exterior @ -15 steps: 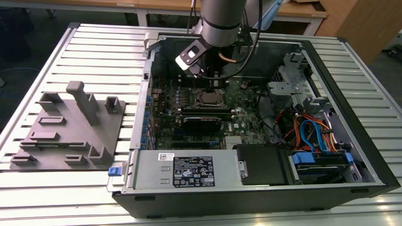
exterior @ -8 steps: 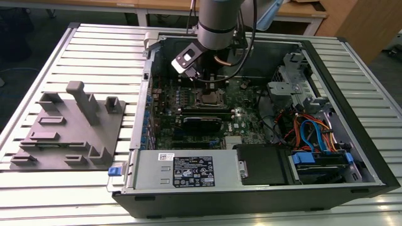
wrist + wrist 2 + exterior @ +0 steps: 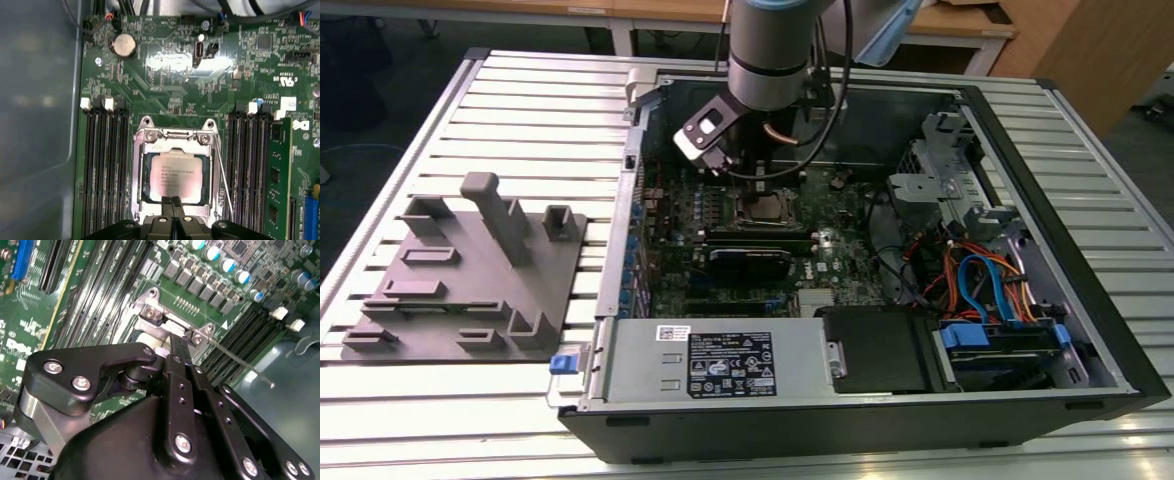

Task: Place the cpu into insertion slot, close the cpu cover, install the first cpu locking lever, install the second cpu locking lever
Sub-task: 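Close the cpu cover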

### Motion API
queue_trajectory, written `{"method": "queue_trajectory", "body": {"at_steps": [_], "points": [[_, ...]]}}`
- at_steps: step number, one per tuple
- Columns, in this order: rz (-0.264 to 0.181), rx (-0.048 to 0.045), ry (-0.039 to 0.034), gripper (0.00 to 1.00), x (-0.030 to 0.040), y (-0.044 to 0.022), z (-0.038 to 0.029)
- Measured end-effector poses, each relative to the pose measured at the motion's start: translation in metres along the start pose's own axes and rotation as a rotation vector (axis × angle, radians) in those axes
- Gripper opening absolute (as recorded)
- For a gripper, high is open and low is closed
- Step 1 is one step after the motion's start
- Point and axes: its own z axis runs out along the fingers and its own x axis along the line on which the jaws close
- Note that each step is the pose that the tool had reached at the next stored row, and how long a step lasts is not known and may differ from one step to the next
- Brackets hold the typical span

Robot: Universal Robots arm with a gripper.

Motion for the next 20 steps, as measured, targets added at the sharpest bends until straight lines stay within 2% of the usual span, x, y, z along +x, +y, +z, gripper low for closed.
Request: {"method": "queue_trajectory", "body": {"at_steps": [11,18,20], "points": [[0.000,0.0000,0.0031,0.11,-0.0005,-0.0020,0.0073],[0.000,0.0000,0.0036,0.11,-0.0004,-0.0031,0.0073],[0.000,0.0000,0.0035,0.11,-0.0004,-0.0031,0.0056]]}}
